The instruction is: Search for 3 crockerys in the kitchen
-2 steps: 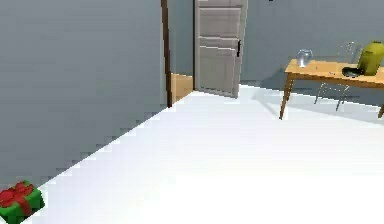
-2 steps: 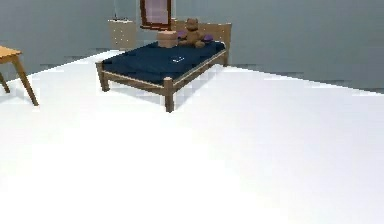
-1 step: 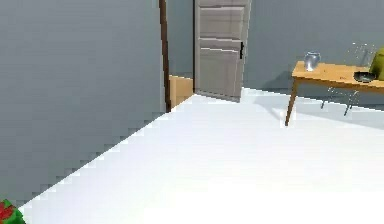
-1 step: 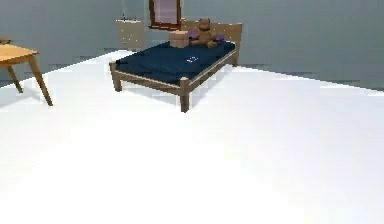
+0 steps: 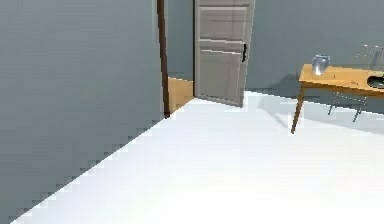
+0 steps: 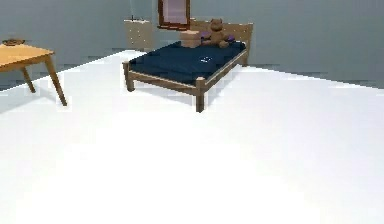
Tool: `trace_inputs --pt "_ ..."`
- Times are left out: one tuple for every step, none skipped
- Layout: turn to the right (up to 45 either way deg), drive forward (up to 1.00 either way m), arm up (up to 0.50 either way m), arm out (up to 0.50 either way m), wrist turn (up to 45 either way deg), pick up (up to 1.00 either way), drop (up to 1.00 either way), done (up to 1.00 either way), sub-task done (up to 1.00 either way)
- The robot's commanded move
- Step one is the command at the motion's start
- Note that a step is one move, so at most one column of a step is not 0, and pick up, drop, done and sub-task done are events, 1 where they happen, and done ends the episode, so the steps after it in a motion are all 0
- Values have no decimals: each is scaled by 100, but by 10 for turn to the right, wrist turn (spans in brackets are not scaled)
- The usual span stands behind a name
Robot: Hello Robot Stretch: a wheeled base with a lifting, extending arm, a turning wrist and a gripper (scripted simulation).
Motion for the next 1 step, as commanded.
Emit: trace_inputs --pt "0 100 0 0 0 0 0 0 0"
